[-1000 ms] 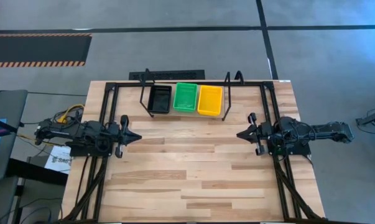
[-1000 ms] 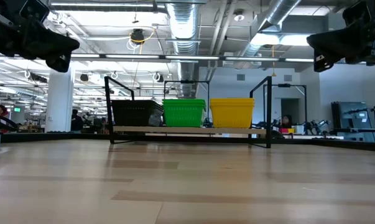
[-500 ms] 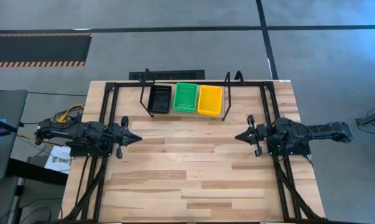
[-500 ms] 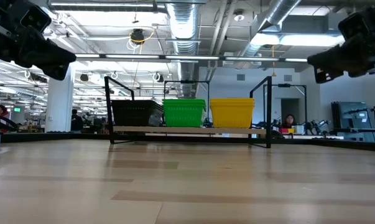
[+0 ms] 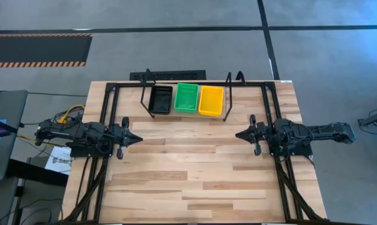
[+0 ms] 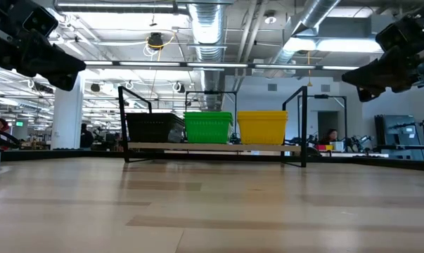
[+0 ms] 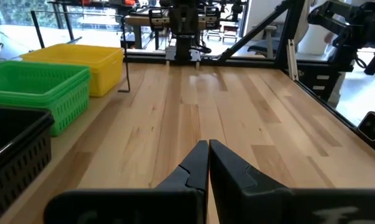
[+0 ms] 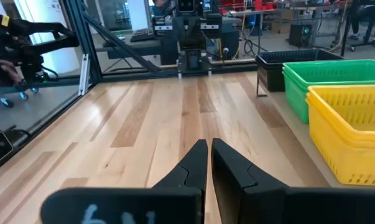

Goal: Stack baskets on shelf by color
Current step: Return to Home Position

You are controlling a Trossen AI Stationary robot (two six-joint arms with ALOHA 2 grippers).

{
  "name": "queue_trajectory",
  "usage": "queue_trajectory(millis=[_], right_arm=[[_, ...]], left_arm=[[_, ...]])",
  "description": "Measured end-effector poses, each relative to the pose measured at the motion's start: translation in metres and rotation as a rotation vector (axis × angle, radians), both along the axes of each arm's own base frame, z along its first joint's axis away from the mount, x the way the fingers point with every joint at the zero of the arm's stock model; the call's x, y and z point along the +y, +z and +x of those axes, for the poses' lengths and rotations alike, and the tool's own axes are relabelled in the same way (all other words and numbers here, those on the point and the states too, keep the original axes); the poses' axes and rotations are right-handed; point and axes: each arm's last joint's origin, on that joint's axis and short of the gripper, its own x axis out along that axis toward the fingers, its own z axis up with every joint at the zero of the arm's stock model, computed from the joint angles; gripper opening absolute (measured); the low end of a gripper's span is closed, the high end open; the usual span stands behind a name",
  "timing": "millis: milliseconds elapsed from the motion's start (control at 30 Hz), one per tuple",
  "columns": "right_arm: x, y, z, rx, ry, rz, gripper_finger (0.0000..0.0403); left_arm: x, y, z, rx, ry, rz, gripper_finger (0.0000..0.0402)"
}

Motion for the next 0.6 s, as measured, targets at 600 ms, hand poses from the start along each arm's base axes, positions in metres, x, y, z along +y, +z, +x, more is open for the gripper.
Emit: queue_trajectory(millis=[600], right_arm=[[0.0001,0.0007,-0.0001,0.002,0.002,-0.007,0.0043]], left_arm=[[0.0000,-0.0004,0.0000,0.002,-0.003,0.016,0.0000]])
